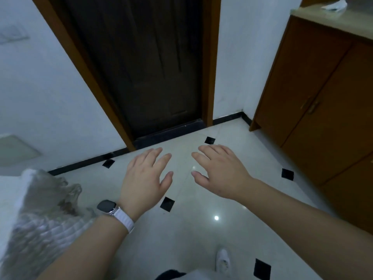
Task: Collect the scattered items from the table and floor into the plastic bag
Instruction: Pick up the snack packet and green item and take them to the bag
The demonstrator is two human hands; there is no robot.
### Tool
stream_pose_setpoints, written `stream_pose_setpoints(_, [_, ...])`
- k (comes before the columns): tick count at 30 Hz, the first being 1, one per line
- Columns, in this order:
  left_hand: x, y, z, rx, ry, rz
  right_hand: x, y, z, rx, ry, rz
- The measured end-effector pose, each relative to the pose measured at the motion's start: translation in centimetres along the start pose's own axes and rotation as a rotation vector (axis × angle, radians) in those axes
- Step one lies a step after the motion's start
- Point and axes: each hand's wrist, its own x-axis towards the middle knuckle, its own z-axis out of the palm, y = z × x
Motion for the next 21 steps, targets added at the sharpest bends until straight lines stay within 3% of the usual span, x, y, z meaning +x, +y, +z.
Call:
stream_pose_setpoints(10, [6.3, -8.1, 2.6, 0.032, 0.0, -0.248, 15.8, 0.4, 1.3, 0.068, -0.099, -0.22])
stream_pose_setpoints(21, [13.6, -27.6, 6.1, -0.015, 0.051, -0.504, 39.5, -9.7, 4.4, 0.021, -0.182, -0.472])
